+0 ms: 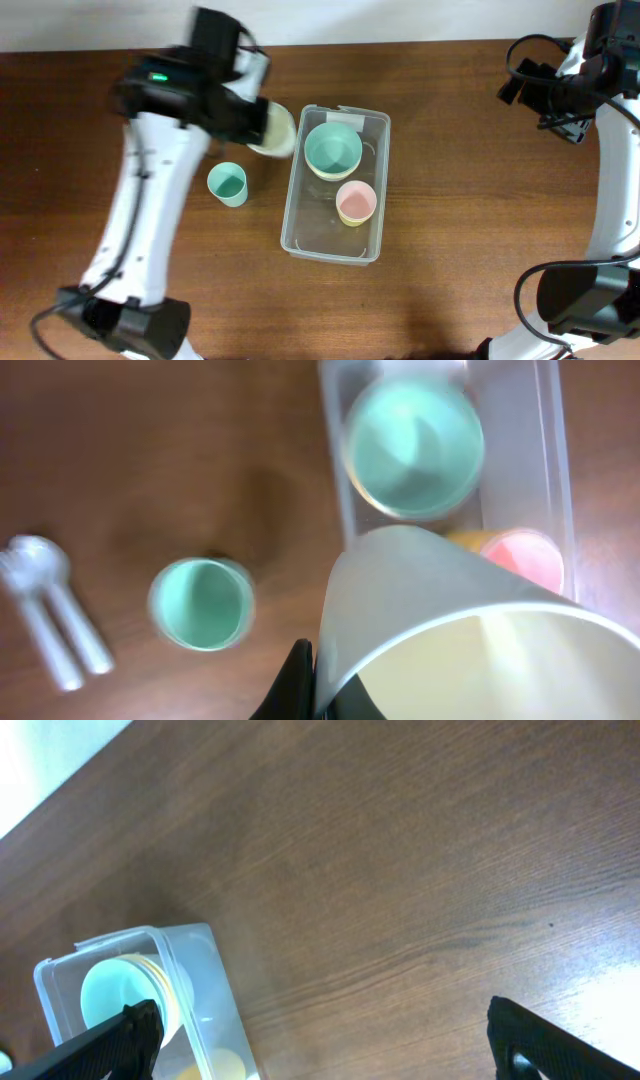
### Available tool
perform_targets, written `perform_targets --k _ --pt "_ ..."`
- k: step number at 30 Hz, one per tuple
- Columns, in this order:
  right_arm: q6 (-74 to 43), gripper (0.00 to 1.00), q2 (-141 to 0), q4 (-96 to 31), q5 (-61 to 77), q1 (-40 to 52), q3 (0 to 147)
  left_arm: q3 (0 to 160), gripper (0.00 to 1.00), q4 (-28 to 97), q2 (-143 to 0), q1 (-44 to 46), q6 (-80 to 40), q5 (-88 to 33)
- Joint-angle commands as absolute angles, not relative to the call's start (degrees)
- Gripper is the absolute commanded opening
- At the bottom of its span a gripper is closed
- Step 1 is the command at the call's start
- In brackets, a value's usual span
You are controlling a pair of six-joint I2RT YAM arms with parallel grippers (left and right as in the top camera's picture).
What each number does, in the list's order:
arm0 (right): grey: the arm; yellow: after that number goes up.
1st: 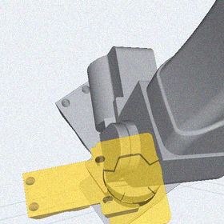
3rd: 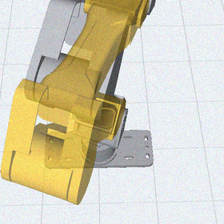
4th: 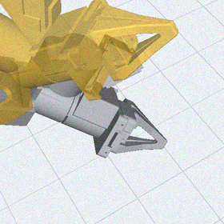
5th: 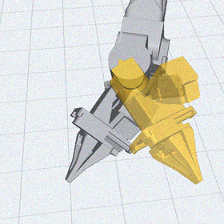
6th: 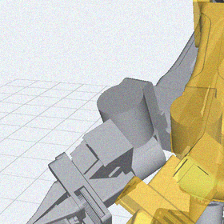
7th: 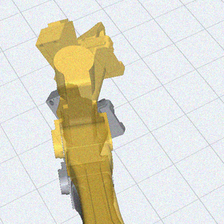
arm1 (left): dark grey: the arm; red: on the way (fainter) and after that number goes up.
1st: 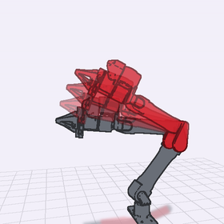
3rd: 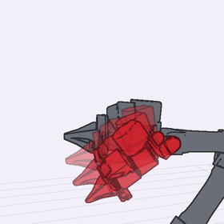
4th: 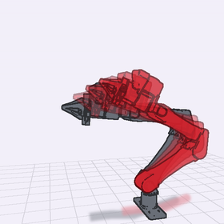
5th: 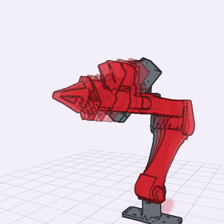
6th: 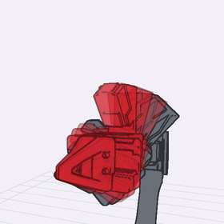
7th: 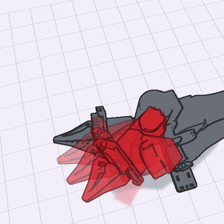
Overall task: Pack container
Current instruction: 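Place the cream cup in the container beside the pink cup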
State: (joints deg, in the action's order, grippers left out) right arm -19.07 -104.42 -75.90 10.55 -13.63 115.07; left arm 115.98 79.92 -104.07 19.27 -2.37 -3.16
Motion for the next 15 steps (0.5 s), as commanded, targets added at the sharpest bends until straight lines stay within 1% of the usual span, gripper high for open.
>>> perform_targets --k 1,6,15 --pt "-18.9 0.99 -104.44 -75.9 10.46 -13.47 115.39 106.3 0.01 75.18 -105.06 23.68 -1.76 -2.17" --pt "-18.9 0.99 -104.44 -75.9 10.46 -13.47 115.39 95.9 0.01 66.43 -105.06 26.55 -1.98 -2.44" --pt "-18.9 0.99 -104.44 -75.9 10.46 -13.47 115.39 84.58 0.01 56.07 -105.1 28.14 -2.17 -4.8"
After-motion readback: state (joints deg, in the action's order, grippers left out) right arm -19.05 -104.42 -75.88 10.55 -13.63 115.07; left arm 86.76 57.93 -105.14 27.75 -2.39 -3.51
